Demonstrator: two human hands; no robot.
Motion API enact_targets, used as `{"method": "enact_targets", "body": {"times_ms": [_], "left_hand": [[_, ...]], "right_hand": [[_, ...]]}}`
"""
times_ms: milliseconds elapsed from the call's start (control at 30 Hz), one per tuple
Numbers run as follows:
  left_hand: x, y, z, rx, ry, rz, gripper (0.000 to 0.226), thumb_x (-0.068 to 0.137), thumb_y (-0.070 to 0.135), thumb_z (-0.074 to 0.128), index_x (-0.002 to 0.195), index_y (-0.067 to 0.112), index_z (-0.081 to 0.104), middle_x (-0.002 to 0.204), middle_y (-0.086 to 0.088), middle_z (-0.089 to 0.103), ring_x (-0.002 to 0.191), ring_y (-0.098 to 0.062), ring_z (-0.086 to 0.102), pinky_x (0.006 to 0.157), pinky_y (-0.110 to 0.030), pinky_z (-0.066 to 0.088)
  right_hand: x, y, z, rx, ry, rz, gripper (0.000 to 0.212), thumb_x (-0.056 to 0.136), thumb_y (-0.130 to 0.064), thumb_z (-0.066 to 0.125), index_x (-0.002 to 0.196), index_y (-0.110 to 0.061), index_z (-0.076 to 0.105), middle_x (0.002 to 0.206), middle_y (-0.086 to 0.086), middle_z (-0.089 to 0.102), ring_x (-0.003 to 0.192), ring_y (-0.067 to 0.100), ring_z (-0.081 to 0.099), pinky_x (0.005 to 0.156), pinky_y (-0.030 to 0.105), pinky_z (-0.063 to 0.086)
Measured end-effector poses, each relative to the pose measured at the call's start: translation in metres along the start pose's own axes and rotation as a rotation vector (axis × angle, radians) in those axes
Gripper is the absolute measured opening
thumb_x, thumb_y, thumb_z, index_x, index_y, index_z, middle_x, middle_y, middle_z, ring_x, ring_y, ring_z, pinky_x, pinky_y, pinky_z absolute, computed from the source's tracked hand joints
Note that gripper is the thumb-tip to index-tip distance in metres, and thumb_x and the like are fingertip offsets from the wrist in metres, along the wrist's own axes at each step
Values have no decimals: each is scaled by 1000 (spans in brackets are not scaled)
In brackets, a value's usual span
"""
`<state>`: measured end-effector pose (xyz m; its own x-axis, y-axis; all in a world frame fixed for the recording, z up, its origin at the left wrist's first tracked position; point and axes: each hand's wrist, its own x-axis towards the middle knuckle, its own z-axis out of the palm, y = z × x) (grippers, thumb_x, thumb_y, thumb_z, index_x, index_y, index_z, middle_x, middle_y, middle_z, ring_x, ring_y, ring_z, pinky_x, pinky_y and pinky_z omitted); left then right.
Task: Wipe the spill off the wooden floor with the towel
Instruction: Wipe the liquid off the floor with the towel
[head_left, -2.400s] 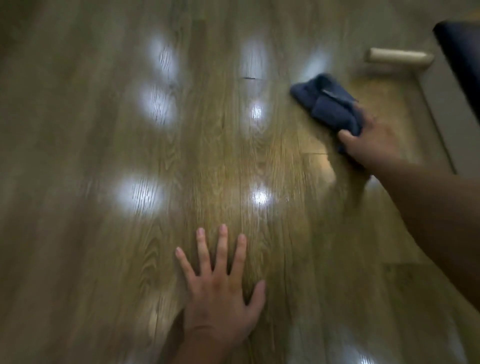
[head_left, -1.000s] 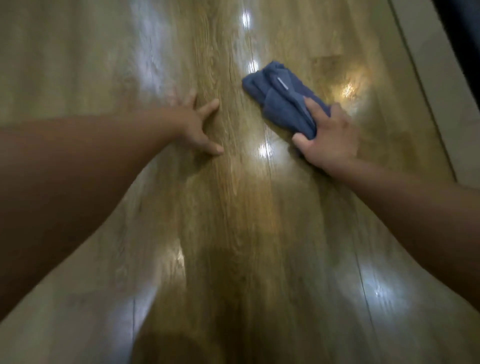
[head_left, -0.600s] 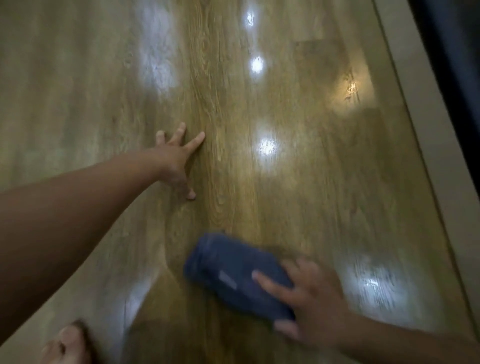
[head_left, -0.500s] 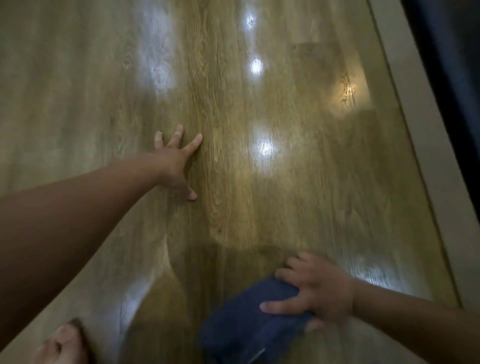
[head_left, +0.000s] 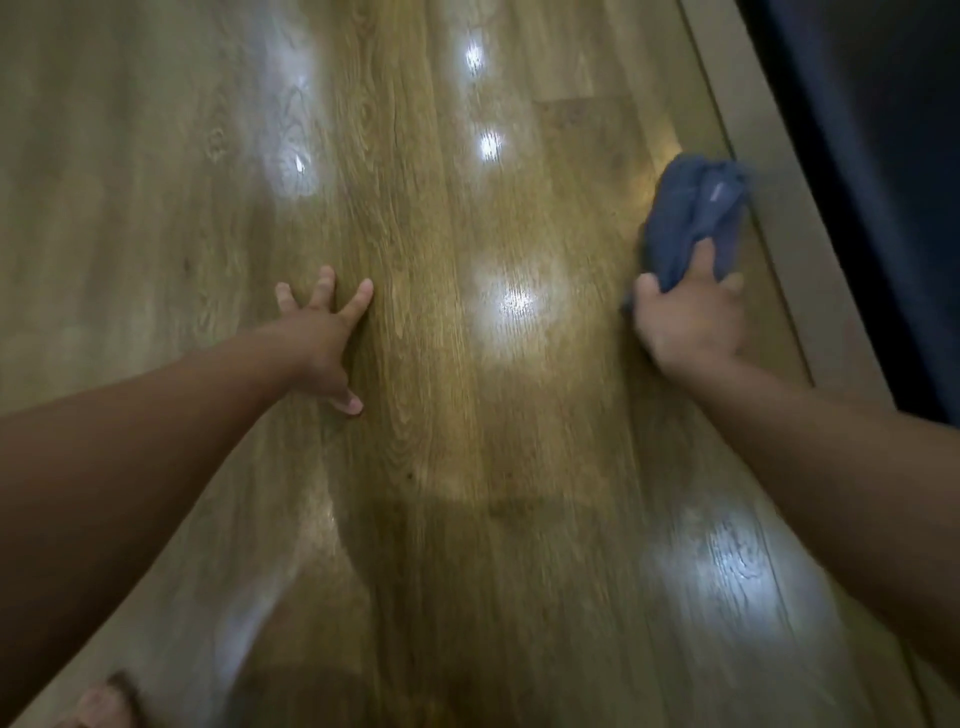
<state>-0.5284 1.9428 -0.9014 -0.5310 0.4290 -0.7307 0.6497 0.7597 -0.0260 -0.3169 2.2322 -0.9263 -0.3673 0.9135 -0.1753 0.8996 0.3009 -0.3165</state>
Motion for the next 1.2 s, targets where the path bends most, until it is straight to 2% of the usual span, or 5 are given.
{"method": "enact_targets", "body": {"times_ms": [300, 367, 667, 1000, 1200], "left_hand": [[11, -8, 4, 26, 21, 34, 151, 54, 56, 90, 143, 47, -32, 158, -5, -35, 143, -53, -16, 117, -62, 15], [12, -11, 4, 67, 38, 37, 154, 50, 64, 88, 138, 50, -38, 157, -9, -35, 143, -54, -16, 118, -62, 13], [12, -9, 2, 88, 40, 22, 153, 51, 63, 88, 139, 48, -36, 157, -5, -36, 143, -56, -12, 114, -64, 23], [1, 16, -10, 221, 59, -66, 156, 52, 56, 91, 149, 32, -29, 162, -12, -20, 147, -49, 8, 111, -57, 34], [6, 81, -32, 283, 310, 24, 106, 80, 46, 74, 156, 17, 5, 163, -10, 10, 148, -42, 13, 114, -61, 26]], "right_hand": [[-125, -6, 39, -271, -356, -1147, 85, 74, -65, 61, 150, -42, 31, 105, 7, 52, 85, 21, 54, 64, 28, 35], [-89, 11, 29, -304, -330, -1099, 83, 76, -65, 57, 151, -48, 24, 106, 7, 50, 87, 22, 54, 63, 29, 37], [29, 68, -25, -130, -41, -11, 75, 87, -56, 50, 153, -42, 18, 134, 21, 43, 116, 44, 52, 96, 46, 43], [6, 38, -6, -148, -41, -172, 75, 87, -57, 52, 154, -39, 21, 128, 13, 41, 118, 34, 46, 93, 42, 42], [22, 32, -16, -401, 0, -275, 73, 84, -57, 53, 149, -34, 29, 134, 17, 40, 126, 38, 38, 103, 54, 34]]}}
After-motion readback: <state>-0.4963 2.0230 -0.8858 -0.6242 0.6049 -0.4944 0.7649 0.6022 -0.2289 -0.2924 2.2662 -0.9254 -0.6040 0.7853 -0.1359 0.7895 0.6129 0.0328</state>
